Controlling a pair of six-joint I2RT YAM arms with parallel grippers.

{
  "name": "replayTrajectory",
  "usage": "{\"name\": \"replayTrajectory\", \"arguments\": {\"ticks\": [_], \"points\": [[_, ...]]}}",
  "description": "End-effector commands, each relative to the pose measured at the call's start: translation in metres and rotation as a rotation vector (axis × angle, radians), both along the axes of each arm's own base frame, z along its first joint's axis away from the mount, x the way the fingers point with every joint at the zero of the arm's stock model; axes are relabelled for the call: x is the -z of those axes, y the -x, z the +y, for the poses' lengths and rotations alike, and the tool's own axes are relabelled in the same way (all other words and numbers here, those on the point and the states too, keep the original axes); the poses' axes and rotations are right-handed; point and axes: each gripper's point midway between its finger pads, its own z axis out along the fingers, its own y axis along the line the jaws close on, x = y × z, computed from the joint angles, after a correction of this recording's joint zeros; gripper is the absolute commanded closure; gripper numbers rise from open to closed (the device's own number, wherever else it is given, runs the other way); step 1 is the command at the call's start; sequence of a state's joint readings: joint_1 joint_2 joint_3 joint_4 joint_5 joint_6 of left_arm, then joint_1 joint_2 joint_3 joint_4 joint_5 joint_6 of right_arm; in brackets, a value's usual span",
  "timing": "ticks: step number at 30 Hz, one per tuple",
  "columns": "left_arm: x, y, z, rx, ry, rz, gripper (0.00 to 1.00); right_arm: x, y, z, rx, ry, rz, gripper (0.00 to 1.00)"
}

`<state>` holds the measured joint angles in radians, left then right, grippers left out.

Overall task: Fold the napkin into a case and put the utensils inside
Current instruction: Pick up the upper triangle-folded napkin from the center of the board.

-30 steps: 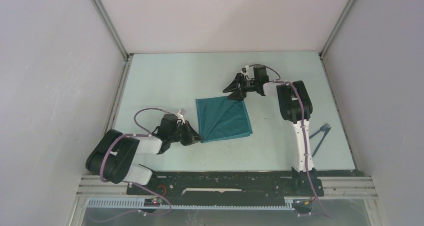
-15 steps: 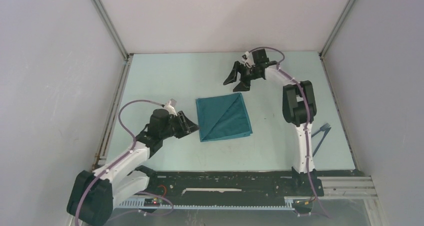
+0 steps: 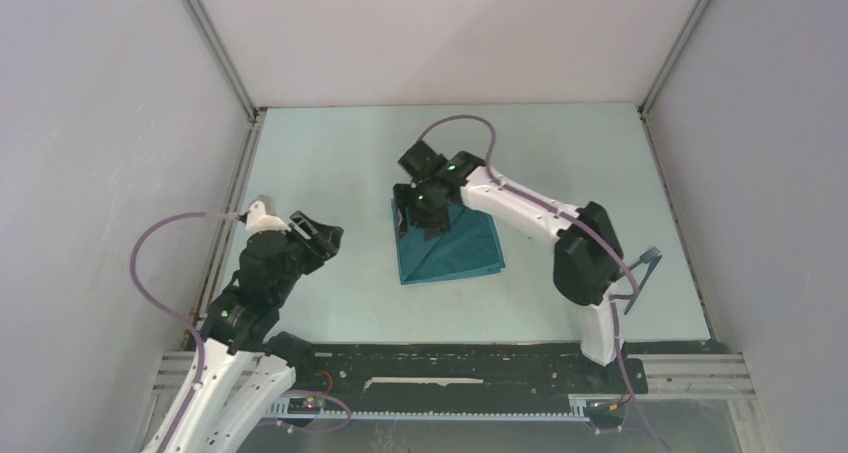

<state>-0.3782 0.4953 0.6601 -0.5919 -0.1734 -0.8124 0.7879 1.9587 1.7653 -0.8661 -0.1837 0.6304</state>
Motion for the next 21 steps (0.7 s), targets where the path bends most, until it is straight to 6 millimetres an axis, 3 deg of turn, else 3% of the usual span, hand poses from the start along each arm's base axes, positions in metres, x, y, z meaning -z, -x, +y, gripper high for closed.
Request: {"name": "replayTrajectory", "arguments": {"ticks": [1,7,11,16,21], "points": [[0.003,0.015,0.043,-0.172,-0.115,0.050,0.35,0.025,0.008,-0.009,0.089,0.206,0.032,0.30],[-0.004,0.023,0.049,-0.172,-0.122,0.005,0.35,0.053,0.033,0.015,0.019,0.266,0.067,0.49],[-0.005,0.024,0.049,-0.161,-0.131,-0.002,0.35,0.068,0.041,0.029,-0.016,0.285,0.084,0.55],[-0.004,0.024,0.050,-0.155,-0.148,0.000,0.35,0.079,0.044,0.044,-0.048,0.294,0.084,0.52],[-0.003,0.024,0.050,-0.152,-0.155,0.000,0.34,0.091,0.048,0.047,-0.070,0.330,0.094,0.50]]}}
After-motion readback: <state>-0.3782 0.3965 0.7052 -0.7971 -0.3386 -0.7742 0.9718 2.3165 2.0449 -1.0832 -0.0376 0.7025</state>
